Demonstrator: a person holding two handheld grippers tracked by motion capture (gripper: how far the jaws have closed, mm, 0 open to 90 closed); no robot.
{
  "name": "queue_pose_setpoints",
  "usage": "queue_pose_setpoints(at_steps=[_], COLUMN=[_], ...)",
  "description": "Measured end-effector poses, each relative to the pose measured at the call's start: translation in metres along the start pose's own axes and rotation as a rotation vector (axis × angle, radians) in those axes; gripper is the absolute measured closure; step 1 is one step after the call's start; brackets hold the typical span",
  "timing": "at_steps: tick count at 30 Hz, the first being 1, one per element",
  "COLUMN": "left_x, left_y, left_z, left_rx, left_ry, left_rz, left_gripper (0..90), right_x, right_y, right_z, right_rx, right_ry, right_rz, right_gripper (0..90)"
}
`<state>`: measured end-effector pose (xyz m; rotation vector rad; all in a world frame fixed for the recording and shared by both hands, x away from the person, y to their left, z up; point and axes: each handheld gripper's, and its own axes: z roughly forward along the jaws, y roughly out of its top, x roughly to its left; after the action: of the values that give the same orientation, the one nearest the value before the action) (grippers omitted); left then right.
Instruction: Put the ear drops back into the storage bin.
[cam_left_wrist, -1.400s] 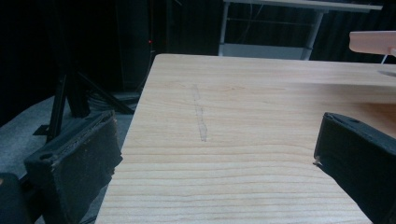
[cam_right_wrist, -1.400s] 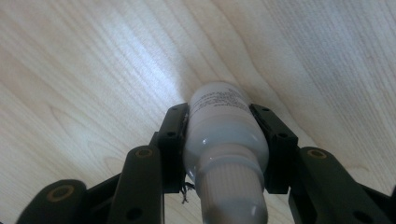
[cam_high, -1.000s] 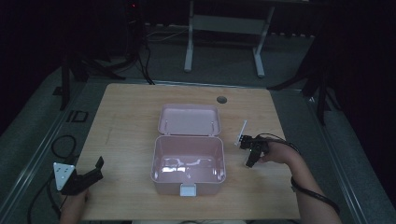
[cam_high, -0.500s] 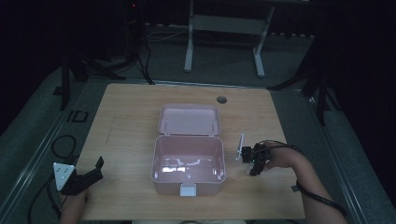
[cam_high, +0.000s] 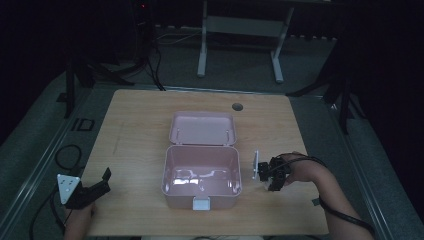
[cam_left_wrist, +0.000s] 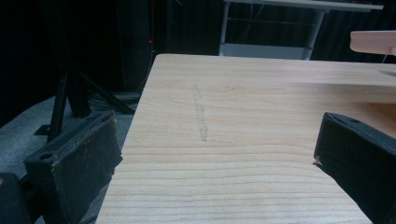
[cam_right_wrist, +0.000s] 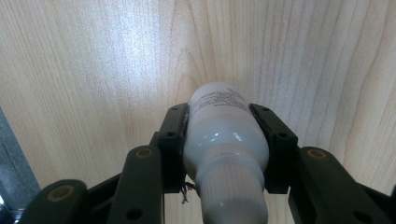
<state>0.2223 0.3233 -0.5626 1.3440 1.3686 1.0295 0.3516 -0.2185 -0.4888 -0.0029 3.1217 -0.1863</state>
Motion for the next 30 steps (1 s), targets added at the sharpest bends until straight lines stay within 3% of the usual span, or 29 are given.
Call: queue_pose_setpoints(at_steps=[8, 30], left_x=[0.0, 0.0], left_y=[0.0, 0.0], left_z=[0.0, 0.0], left_rx=[-0.001, 0.0], left_ry=[0.0, 0.0], left_rz=[-0.002, -0.003], left_gripper=[0.5, 0.5], right_x=[0.001, 0.008], right_y=[0.004, 0.011], right_z=[-0.007, -0.048], right_rx=[-0.007, -0.02], right_ry=[0.011, 0.005], right_rz=[0.007, 0.006], right_gripper=[59.7, 59.7])
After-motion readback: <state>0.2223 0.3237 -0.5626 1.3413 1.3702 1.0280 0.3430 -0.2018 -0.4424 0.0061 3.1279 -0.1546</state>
